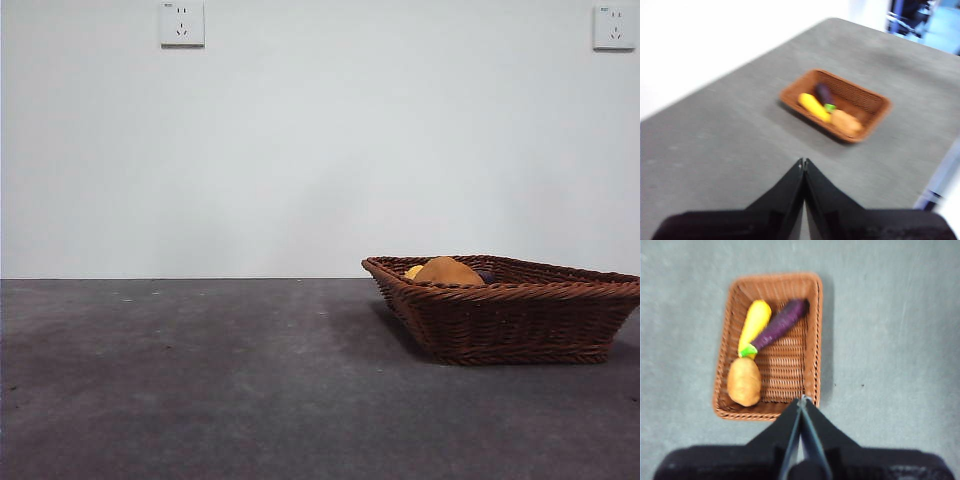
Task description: Help me put the vegetables on the table into the basket
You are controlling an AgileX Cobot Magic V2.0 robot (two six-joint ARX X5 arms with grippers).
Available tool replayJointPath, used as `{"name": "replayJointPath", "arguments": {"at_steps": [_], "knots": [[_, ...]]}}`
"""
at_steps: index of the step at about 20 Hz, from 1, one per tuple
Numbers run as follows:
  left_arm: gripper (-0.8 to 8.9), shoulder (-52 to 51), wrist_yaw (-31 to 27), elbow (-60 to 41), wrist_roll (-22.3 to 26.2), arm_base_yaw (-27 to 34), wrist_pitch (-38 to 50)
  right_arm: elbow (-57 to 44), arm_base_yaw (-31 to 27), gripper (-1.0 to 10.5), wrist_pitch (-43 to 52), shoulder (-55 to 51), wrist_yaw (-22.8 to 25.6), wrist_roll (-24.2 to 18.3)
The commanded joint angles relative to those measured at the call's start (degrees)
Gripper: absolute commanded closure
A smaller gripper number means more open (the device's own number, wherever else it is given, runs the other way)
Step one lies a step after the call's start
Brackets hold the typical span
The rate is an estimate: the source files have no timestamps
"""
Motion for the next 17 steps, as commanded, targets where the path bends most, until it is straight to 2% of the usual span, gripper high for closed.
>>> {"name": "replayJointPath", "arguments": {"at_steps": [1,2,3,6,8,11,14,17], "knots": [[8.16,-4.8,-0.9,-14.4,3.6,6.0,10.5,-0.3,0.0,9.5,2.3,3.5,0.3,0.2],[8.16,-8.1,-0.8,-22.0,3.0,7.5,17.9,-0.3,0.0,9.5,3.3,4.8,0.3,0.2],[8.16,-11.5,-0.7,-29.9,0.5,8.4,26.0,-0.3,0.0,9.5,4.2,6.0,0.3,0.2],[8.16,-20.6,-1.2,-52.7,-10.9,9.0,49.1,-0.3,0.0,9.5,9.2,9.3,1.3,0.2],[8.16,-25.0,-3.9,-64.3,-15.0,8.4,59.8,-0.3,0.0,9.5,13.4,11.2,2.8,0.2],[8.16,-30.4,-6.0,-74.2,-20.9,7.4,66.5,-0.3,0.0,9.5,18.7,12.4,3.1,0.2],[8.16,-33.7,-15.3,-79.6,-23.3,6.5,67.8,-0.3,0.0,9.5,23.9,12.7,4.4,0.2],[8.16,-36.5,-24.3,-82.4,-23.2,6.3,67.8,-0.3,0.0,9.5,27.3,12.7,4.7,0.2]]}}
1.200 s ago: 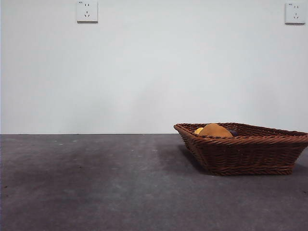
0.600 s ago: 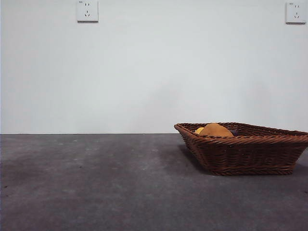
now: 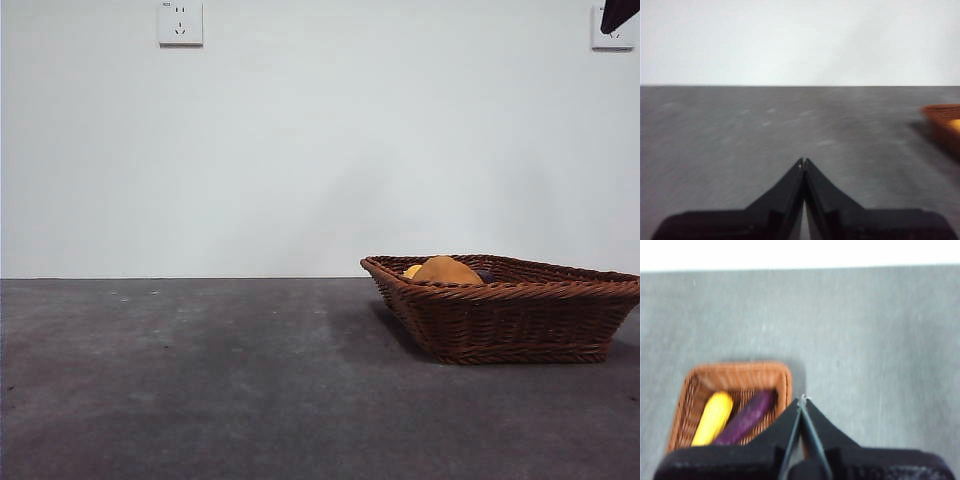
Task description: Help me put the vegetables on the table into the basket
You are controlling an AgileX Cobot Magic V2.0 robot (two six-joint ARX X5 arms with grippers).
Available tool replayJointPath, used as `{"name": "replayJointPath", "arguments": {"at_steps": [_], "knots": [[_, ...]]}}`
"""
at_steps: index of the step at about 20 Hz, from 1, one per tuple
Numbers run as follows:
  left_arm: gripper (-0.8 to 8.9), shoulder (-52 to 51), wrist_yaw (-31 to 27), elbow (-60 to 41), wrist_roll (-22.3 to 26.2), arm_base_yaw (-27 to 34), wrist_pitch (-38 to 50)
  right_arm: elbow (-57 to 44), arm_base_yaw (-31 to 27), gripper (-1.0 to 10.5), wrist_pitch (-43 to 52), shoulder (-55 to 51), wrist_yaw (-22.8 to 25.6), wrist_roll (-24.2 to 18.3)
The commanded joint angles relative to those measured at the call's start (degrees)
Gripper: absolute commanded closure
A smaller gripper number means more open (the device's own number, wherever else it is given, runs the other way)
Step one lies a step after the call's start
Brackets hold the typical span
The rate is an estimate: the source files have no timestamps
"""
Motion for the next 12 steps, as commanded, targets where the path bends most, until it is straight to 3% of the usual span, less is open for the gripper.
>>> {"name": "replayJointPath", "arguments": {"at_steps": [1,5,8,12], "knots": [[8.16,-2.0,-5.7,-1.5,-0.3,-0.1,0.1,-0.3,0.0,9.5,1.5,0.2,0.2,0.2],[8.16,-6.1,-13.9,-4.4,0.7,-0.1,-0.4,-0.3,0.0,9.5,1.5,0.2,0.2,0.2],[8.16,-7.6,-14.2,-5.1,0.9,0.6,-6.6,-0.3,0.0,9.5,1.5,0.2,0.2,0.2],[8.16,-7.6,-11.7,-5.1,0.5,2.5,-7.1,-0.3,0.0,9.5,1.6,0.2,0.3,0.2]]}}
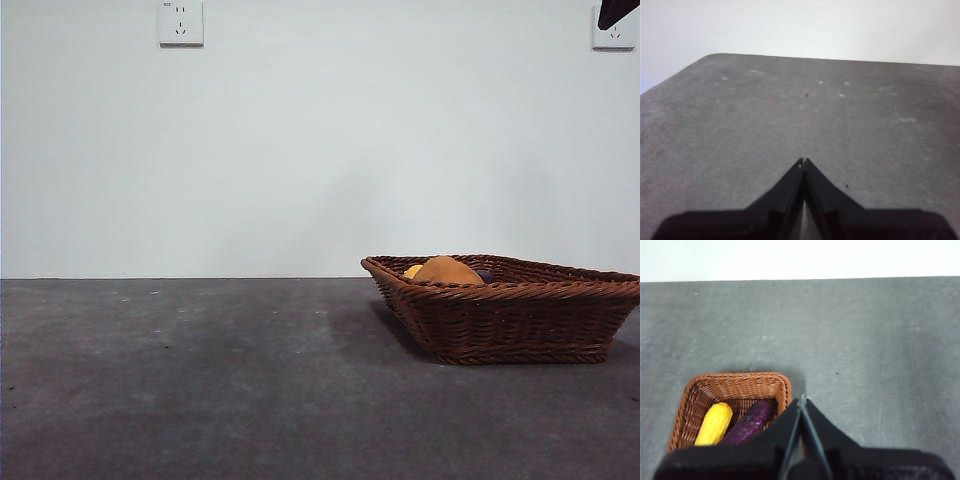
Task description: Help me put the vegetables on the table into the basket
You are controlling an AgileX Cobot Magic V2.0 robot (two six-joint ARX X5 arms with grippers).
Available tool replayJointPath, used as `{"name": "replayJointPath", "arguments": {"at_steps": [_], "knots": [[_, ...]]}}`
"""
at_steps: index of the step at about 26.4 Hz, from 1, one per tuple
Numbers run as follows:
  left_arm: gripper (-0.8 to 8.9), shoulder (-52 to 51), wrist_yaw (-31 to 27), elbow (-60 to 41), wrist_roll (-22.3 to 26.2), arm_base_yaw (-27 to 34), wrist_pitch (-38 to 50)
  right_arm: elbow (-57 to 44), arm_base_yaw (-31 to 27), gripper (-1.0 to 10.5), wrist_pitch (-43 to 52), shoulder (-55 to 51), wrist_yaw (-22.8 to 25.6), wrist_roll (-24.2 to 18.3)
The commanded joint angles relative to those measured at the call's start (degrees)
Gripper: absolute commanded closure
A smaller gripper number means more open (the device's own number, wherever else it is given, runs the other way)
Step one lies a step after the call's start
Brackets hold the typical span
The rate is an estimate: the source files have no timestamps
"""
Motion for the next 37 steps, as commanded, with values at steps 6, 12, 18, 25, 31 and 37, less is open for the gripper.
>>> {"name": "replayJointPath", "arguments": {"at_steps": [6,12,18,25,31,37], "knots": [[8.16,-0.2,9.0,-0.6,1.0,0.7,-0.3,-0.3,0.0,9.5,0.5,0.2,0.2,0.2],[8.16,-0.2,10.0,-0.6,0.8,1.5,-0.3,-0.3,0.0,9.5,0.5,0.2,0.2,0.2],[8.16,0.5,10.0,-0.6,0.7,1.5,-0.3,-0.3,0.0,9.5,0.5,0.2,0.2,0.2],[8.16,0.6,10.0,-0.6,0.7,1.5,-0.3,-0.3,0.0,9.5,0.5,0.3,0.5,0.2],[8.16,0.6,10.0,-0.6,0.8,1.5,-0.3,-0.3,0.1,9.5,0.3,-1.7,1.7,0.2],[8.16,0.8,10.0,-0.6,0.8,1.5,-0.3,-0.3,0.1,9.5,0.1,-10.7,1.7,0.2]]}}
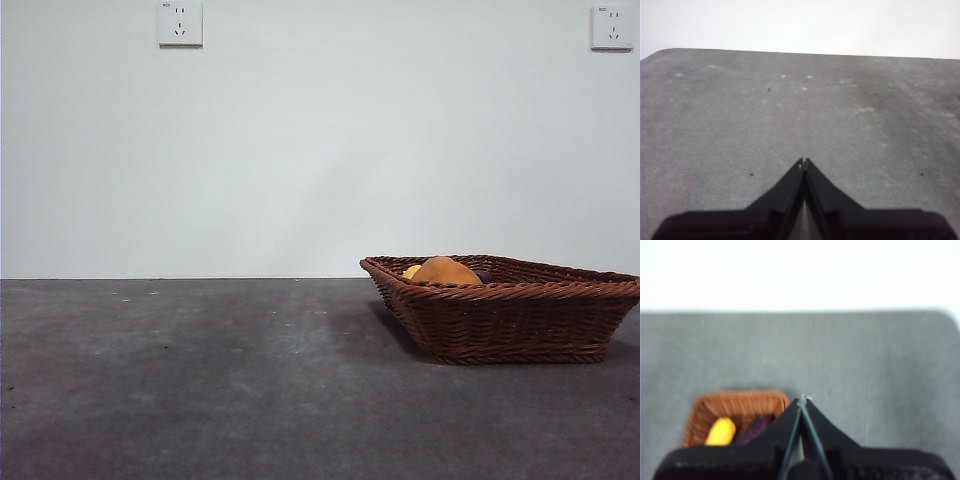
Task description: Help me put the vegetables on the table into the basket
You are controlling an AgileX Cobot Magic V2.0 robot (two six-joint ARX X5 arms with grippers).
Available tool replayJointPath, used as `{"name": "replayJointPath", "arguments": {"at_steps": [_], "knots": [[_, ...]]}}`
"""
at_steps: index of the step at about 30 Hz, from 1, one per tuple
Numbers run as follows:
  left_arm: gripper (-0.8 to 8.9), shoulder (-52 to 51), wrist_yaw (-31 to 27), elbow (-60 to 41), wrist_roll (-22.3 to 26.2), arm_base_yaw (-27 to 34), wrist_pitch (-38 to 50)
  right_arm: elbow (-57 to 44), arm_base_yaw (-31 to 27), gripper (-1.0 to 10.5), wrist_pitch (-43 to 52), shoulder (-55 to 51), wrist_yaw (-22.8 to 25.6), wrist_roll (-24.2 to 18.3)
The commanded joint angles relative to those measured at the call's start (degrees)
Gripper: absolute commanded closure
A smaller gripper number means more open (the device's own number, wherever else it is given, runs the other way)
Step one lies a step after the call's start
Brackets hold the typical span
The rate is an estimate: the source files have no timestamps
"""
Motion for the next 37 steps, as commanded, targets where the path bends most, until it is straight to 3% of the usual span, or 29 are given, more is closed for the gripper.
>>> {"name": "replayJointPath", "arguments": {"at_steps": [1,7,10,18,29,37], "knots": [[8.16,0.2,0.2,-0.6,0.5,0.2,0.0,-0.3,0.1,9.5,0.2,-3.8,0.2,0.2],[8.16,0.2,0.2,-0.6,0.5,0.2,0.0,-1.1,0.0,9.5,0.5,-12.2,0.2,0.2],[8.16,0.2,0.2,-0.6,0.5,0.2,0.0,-6.3,-0.1,9.5,5.5,-16.4,0.9,0.2],[8.16,0.2,0.2,-0.6,0.5,0.2,0.0,-40.5,-0.3,9.5,32.3,-36.1,0.9,0.2],[8.16,0.2,0.2,-0.6,0.5,0.2,0.0,-82.0,-1.2,9.5,44.7,-60.3,3.4,0.2],[8.16,0.2,0.2,-0.6,0.5,0.2,0.0,-94.8,-1.2,9.5,45.2,-72.7,3.2,0.2]]}}
